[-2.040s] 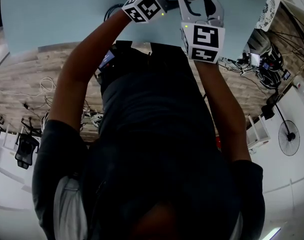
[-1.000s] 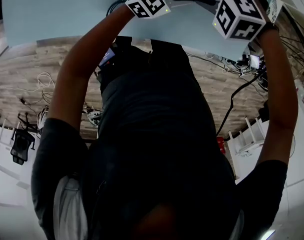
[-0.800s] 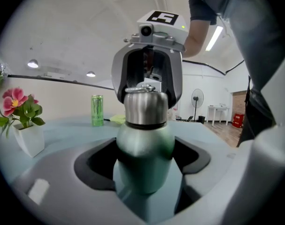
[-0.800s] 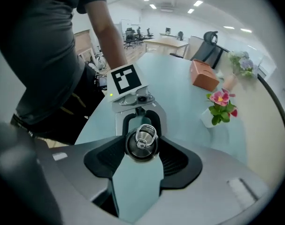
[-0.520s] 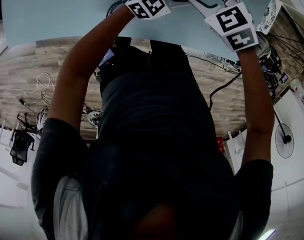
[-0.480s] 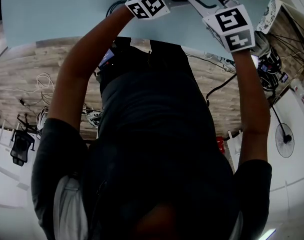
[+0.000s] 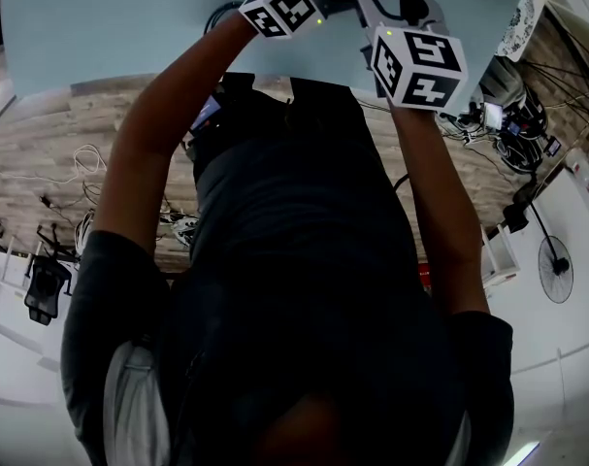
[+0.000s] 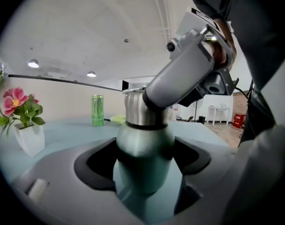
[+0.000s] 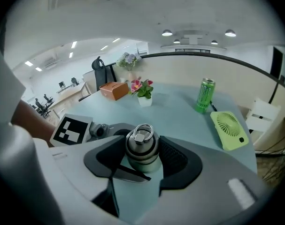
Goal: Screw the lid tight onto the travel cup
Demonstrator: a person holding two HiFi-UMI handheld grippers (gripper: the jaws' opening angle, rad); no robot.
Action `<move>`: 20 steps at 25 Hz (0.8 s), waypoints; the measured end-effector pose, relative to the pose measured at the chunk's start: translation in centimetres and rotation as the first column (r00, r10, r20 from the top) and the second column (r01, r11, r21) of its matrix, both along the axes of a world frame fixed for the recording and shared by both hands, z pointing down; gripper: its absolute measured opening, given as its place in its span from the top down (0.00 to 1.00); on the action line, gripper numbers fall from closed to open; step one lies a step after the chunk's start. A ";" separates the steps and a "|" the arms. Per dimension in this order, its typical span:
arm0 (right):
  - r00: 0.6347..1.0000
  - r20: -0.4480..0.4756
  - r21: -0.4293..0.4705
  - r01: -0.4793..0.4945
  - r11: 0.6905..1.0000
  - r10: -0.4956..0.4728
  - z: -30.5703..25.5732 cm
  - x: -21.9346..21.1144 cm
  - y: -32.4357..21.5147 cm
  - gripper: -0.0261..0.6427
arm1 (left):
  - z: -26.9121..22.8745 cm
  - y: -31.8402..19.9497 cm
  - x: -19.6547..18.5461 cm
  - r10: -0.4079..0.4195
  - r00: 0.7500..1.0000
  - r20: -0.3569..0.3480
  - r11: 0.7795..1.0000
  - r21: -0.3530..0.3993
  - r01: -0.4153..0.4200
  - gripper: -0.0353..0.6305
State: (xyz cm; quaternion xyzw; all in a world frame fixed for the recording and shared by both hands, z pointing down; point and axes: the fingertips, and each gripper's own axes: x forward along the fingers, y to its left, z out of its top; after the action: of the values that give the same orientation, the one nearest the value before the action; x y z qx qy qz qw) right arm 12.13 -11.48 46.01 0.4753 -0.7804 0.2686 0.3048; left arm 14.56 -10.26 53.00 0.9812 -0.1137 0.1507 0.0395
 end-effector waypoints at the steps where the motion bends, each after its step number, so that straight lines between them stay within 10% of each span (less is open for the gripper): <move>1: 1.000 0.000 0.000 0.002 1.000 -0.002 0.0 0.0 0.0 0.62 | 0.0 0.0 0.0 0.000 1.000 0.000 1.000 -0.001 0.000 0.33; 8: 0.999 -0.018 -0.002 0.040 0.999 -0.040 0.1 -0.1 0.2 0.62 | 0.0 0.1 0.1 0.001 1.000 -0.002 1.000 -0.005 -0.001 0.33; 13: 0.920 -0.162 0.010 0.362 0.932 -0.356 -1.3 -1.2 0.3 0.58 | -0.1 0.1 -0.3 0.005 1.000 -0.006 1.000 -0.006 -0.005 0.33; 16: 0.726 -0.255 -0.006 0.660 0.752 -0.639 -2.4 -2.5 0.7 0.58 | -0.1 0.1 -0.2 0.007 1.000 -0.008 1.000 -0.006 -0.007 0.33; 20: 0.231 -0.347 -0.187 0.933 0.308 -0.909 -0.7 -2.2 3.1 0.58 | 0.0 0.2 0.2 0.007 1.000 -0.005 1.000 -0.008 -0.007 0.33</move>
State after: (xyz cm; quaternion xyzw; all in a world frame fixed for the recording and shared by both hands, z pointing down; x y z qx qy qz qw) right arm 9.92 -8.38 45.26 -0.0233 -0.8384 -0.0861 0.5376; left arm 14.71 -10.10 52.98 0.9818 -0.1097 0.1489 0.0432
